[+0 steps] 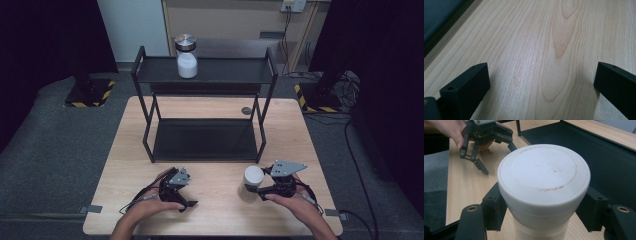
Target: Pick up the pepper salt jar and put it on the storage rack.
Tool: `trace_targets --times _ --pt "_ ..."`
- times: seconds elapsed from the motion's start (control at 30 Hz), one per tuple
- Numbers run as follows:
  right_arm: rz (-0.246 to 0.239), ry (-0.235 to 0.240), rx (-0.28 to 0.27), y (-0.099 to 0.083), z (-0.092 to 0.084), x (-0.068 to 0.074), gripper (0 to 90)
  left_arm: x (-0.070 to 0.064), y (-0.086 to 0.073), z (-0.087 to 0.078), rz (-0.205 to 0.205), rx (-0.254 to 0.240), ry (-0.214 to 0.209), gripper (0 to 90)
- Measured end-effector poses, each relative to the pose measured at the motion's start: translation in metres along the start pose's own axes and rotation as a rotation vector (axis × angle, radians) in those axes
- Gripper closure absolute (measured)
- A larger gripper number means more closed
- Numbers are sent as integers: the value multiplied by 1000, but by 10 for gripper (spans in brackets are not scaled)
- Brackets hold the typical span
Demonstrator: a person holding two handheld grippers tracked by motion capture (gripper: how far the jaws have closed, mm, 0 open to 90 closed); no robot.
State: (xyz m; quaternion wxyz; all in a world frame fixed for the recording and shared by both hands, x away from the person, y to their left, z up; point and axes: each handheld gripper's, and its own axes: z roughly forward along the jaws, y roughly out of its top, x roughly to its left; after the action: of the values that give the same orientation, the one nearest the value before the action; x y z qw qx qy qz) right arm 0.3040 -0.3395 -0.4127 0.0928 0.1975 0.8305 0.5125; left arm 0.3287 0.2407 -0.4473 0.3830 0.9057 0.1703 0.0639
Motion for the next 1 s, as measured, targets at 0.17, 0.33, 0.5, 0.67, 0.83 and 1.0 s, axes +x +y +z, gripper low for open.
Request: trace_targets --times 0.17,0.33,0.5,0.67,0.83,1.0 --pt "-17 -17 -8 -2 0 5 350 0 0 0 0 0 0 0" --pt "-22 -25 -13 -4 -1 7 353 0 0 -1 4 3 0 0" --pt "-20 -29 -19 -5 -1 8 353 0 0 -1 4 3 0 0" --pt "-19 -34 -23 -6 -1 9 353 0 0 -1 4 4 -1 0" --pt "-18 -38 -25 -7 -1 10 354 0 0 0 1 0 -1 0" --pt "-15 -43 -29 -8 -1 12 354 0 0 -1 2 2 -1 0"
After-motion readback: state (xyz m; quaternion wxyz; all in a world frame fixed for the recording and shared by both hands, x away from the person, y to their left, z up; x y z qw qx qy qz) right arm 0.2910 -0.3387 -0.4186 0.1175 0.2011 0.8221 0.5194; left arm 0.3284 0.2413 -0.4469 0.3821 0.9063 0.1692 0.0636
